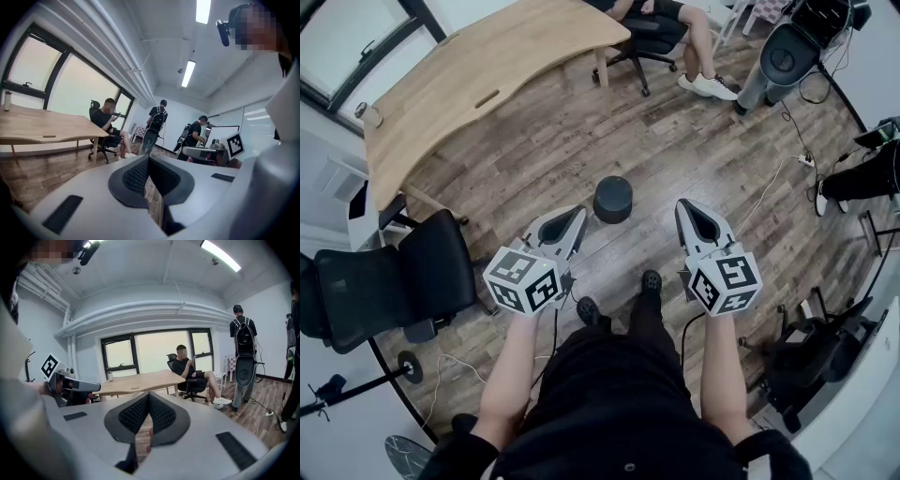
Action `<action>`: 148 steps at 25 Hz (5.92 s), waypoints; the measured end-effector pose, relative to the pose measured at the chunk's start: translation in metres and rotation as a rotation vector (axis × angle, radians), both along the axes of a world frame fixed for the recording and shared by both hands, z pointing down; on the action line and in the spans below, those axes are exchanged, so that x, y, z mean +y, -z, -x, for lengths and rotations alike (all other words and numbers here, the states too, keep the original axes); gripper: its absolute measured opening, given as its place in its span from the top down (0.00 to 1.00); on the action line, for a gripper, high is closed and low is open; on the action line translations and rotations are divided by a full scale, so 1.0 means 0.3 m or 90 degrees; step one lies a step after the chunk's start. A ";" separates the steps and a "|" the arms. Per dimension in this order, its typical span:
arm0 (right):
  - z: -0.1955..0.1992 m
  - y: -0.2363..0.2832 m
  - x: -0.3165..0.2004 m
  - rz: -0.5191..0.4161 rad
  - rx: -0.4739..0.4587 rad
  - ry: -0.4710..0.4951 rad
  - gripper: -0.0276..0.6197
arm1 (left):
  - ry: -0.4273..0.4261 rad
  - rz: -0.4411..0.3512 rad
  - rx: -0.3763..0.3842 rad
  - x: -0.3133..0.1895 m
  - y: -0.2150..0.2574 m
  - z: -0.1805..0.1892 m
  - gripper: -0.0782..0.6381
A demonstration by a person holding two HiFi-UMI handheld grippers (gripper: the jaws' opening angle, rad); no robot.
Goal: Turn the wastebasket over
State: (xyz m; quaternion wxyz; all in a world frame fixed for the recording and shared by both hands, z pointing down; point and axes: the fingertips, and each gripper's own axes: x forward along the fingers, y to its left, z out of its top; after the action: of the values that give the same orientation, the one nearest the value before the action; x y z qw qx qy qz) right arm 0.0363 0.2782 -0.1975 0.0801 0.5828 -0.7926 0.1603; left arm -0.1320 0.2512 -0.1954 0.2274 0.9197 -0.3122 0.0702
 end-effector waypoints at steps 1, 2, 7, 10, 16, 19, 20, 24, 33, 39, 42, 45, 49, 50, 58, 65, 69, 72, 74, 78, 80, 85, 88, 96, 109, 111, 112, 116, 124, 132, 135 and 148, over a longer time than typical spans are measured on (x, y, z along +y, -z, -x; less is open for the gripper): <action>0.009 0.000 0.012 0.000 0.002 0.000 0.91 | 0.001 0.000 0.000 0.007 0.001 0.008 0.87; 0.017 0.001 0.025 0.000 0.003 -0.001 0.91 | 0.001 -0.001 0.000 0.015 0.002 0.016 0.87; 0.048 0.023 0.072 -0.007 0.008 -0.001 0.91 | 0.007 -0.004 0.004 0.050 0.017 0.048 0.87; 0.067 0.033 0.084 -0.009 0.016 -0.002 0.91 | 0.007 -0.002 0.008 0.060 0.019 0.069 0.87; 0.096 0.014 0.098 -0.011 -0.022 -0.008 0.91 | 0.009 0.013 0.013 0.074 -0.016 0.093 0.87; 0.096 -0.024 0.075 0.000 -0.043 0.004 0.91 | 0.017 0.028 0.011 0.061 -0.061 0.083 0.87; 0.088 -0.044 0.065 0.008 -0.040 0.012 0.91 | 0.022 0.034 0.010 0.055 -0.078 0.072 0.87; 0.033 -0.134 -0.026 0.040 -0.040 0.052 0.91 | 0.050 0.056 -0.004 -0.005 -0.155 0.004 0.87; -0.127 -0.439 -0.393 0.118 -0.062 0.184 0.91 | 0.160 0.129 -0.018 -0.254 -0.366 -0.196 0.87; -0.183 -0.649 -0.528 0.175 -0.071 0.240 0.91 | 0.217 0.183 -0.054 -0.391 -0.542 -0.289 0.87; -0.188 -0.734 -0.539 0.206 -0.074 0.253 0.91 | 0.224 0.205 -0.064 -0.421 -0.598 -0.309 0.87; -0.186 -0.833 -0.541 0.236 -0.078 0.255 0.91 | 0.228 0.227 -0.074 -0.451 -0.675 -0.309 0.87; -0.174 -0.977 -0.546 0.277 -0.090 0.259 0.91 | 0.222 0.243 -0.079 -0.508 -0.806 -0.318 0.87; -0.170 -1.019 -0.550 0.287 -0.088 0.260 0.91 | 0.220 0.248 -0.080 -0.523 -0.847 -0.320 0.87; -0.122 -1.399 -0.579 0.360 -0.063 0.258 0.91 | 0.211 0.309 -0.090 -0.572 -1.264 -0.299 0.87; -0.103 -1.683 -0.648 0.389 -0.050 0.205 0.91 | 0.160 0.369 -0.095 -0.597 -1.621 -0.264 0.86; -0.078 -1.825 -0.677 0.408 -0.042 0.177 0.91 | 0.126 0.373 -0.113 -0.639 -1.770 -0.219 0.86; -0.065 -1.936 -0.691 0.421 -0.034 0.163 0.90 | 0.104 0.362 -0.133 -0.680 -1.883 -0.184 0.81; -0.067 -2.015 -0.694 0.431 -0.027 0.153 0.90 | 0.087 0.361 -0.143 -0.703 -1.958 -0.168 0.67; -0.074 -2.177 -0.687 0.468 -0.011 0.155 0.65 | 0.075 0.362 -0.165 -0.733 -2.108 -0.130 0.63; -0.082 -2.243 -0.686 0.480 -0.007 0.158 0.58 | 0.063 0.371 -0.158 -0.740 -2.179 -0.125 0.57; -0.096 -2.401 -0.683 0.528 -0.035 0.168 0.47 | 0.005 0.411 -0.147 -0.717 -2.353 -0.152 0.43; -0.100 -2.487 -0.678 0.568 -0.061 0.166 0.44 | -0.017 0.445 -0.161 -0.690 -2.448 -0.164 0.39; -0.076 -2.600 -0.645 0.621 -0.114 0.175 0.42 | -0.030 0.513 -0.167 -0.646 -2.584 -0.197 0.37; -0.053 -2.608 -0.640 0.612 -0.142 0.175 0.52 | -0.076 0.491 -0.227 -0.645 -2.602 -0.186 0.41; -0.039 -2.590 -0.657 0.595 -0.124 0.183 0.53 | -0.071 0.470 -0.231 -0.657 -2.582 -0.170 0.42; -0.031 -2.579 -0.670 0.583 -0.113 0.191 0.53 | -0.069 0.456 -0.234 -0.667 -2.569 -0.160 0.43; -0.014 -2.548 -0.726 0.541 -0.056 0.225 0.55 | -0.066 0.411 -0.245 -0.712 -2.523 -0.125 0.48; -0.011 -2.542 -0.800 0.494 0.037 0.254 0.60 | -0.069 0.362 -0.275 -0.763 -2.515 -0.101 0.55; 0.011 -2.551 -0.689 0.569 -0.037 0.273 0.54 | -0.064 0.443 -0.187 -0.667 -2.508 -0.108 0.46; 0.035 -2.550 -0.615 0.610 -0.092 0.299 0.46 | -0.085 0.474 -0.155 -0.601 -2.505 -0.125 0.40; 0.044 -2.647 -0.406 0.670 -0.088 0.276 0.43 | -0.080 0.575 -0.160 -0.322 -2.615 -0.133 0.38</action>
State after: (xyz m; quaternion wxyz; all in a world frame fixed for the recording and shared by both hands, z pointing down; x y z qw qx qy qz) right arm 0.0232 0.1563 0.5968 0.3381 0.2769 -0.7109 0.5511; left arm -0.0920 0.1546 0.5891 0.5603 0.7304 -0.2190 0.3236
